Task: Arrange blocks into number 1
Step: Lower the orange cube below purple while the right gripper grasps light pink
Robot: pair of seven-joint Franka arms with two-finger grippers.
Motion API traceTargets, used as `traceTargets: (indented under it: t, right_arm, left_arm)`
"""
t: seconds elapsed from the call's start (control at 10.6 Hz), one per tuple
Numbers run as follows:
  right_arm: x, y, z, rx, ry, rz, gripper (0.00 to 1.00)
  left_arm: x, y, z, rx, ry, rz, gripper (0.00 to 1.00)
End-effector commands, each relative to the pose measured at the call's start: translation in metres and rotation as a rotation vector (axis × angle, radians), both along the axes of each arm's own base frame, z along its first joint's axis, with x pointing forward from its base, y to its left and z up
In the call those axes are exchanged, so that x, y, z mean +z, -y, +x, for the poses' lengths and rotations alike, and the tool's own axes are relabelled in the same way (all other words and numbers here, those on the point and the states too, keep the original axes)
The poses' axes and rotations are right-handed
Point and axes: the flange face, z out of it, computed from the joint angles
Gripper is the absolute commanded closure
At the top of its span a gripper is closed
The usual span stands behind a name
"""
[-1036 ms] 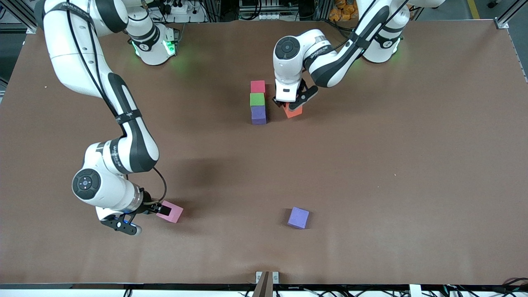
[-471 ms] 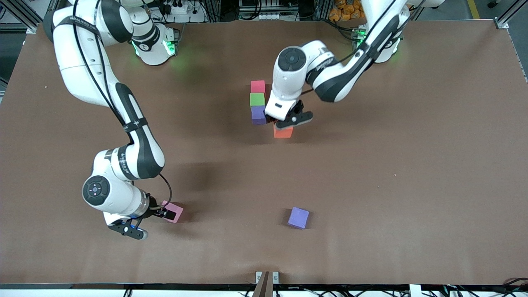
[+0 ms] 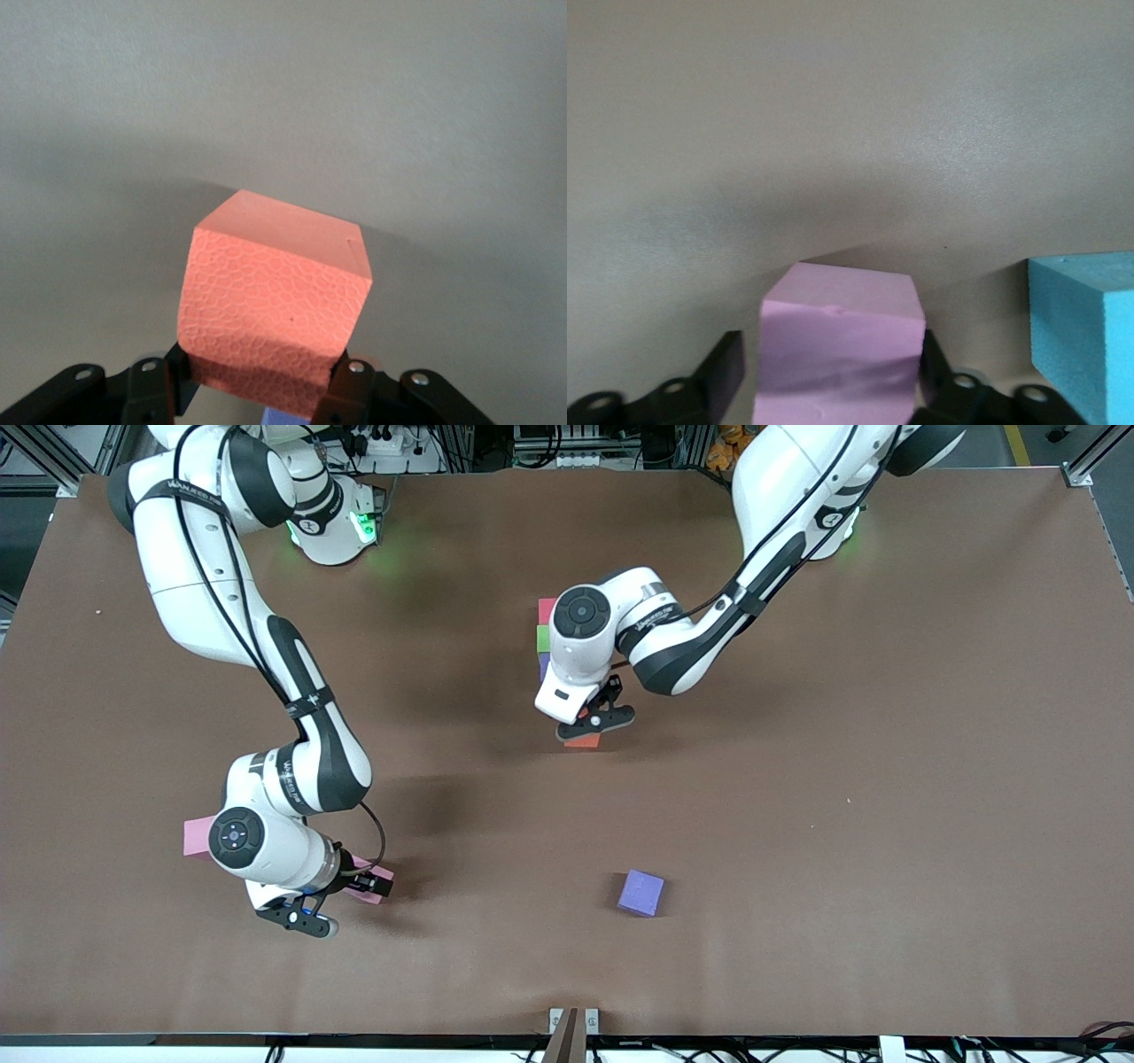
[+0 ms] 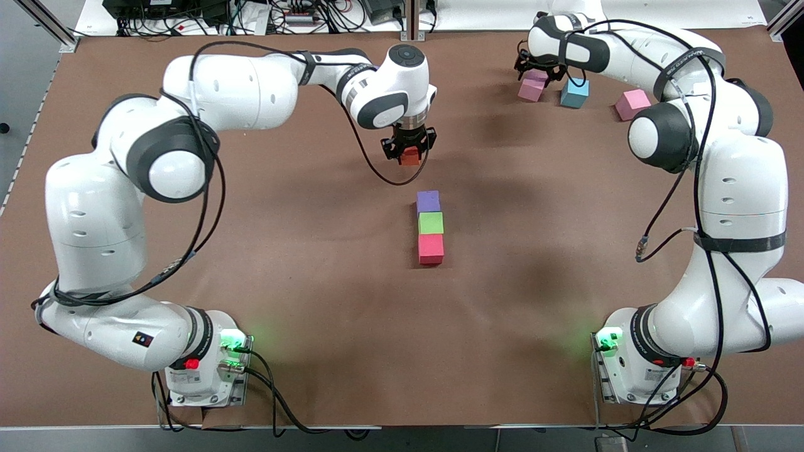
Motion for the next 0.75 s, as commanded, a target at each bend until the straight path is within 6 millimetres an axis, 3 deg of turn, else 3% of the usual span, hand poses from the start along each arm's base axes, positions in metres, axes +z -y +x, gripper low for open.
traceTargets:
  t: [0.0,0.28,0.66]
  right_arm:
    - [-0.001,0.007,0.006,0.110,0.024,-0.097,1.00]
    - [0.025,0.024,0.005,0.185,-0.024,-0.105,1.00]
    - [0.072,0.008,-0.004,0.192,-0.071,-0.058,1.00]
  left_arm:
    - [0.008,0.005,0.003,-0.025,0.017,0.022,1.00]
    - [0.008,0.006,0.002,0.015,-0.012,0.005,1.00]
    - [0.006,0.008,-0.001,0.256,-0.067,-0.009,1.00]
